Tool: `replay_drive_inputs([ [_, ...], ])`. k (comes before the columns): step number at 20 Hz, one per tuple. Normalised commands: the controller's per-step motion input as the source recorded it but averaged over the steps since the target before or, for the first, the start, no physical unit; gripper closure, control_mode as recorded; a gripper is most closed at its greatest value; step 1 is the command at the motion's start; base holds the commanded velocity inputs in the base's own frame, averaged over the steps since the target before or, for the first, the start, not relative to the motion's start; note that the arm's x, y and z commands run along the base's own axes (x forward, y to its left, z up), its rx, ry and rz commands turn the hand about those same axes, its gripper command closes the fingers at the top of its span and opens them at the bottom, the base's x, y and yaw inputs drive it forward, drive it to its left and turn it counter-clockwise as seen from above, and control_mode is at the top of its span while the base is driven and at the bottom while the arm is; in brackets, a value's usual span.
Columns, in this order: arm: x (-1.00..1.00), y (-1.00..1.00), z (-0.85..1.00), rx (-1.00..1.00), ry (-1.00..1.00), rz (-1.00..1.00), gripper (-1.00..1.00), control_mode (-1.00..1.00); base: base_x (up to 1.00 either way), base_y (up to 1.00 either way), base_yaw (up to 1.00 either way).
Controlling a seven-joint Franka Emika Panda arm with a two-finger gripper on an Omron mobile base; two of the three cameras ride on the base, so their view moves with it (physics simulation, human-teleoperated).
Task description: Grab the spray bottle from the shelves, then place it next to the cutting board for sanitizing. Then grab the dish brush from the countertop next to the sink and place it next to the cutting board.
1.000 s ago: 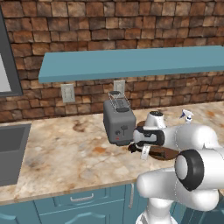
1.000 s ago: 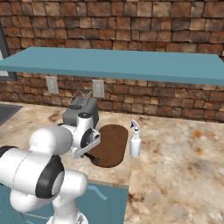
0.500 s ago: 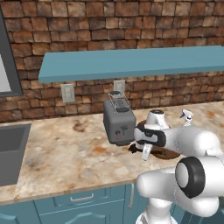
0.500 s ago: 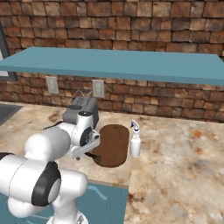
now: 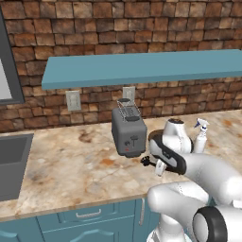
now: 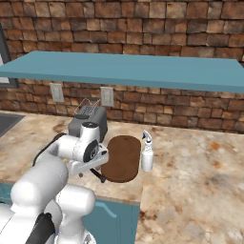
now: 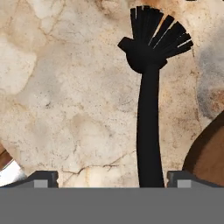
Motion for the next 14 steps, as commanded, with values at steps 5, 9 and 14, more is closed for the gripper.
replay_drive_inputs([
  [5, -0.12, 0.0, 0.5, -0.01, -0.19, -0.09, -1.0, -1.0, 0.0, 0.0, 0.0],
  [9, -0.37, 0.0, 0.76, -0.01, -0.22, -0.08, -1.0, -1.0, 0.0, 0.0, 0.0],
  [14, -0.44, 0.0, 0.81, -0.03, -0.22, -0.07, -1.0, -1.0, 0.0, 0.0, 0.0],
])
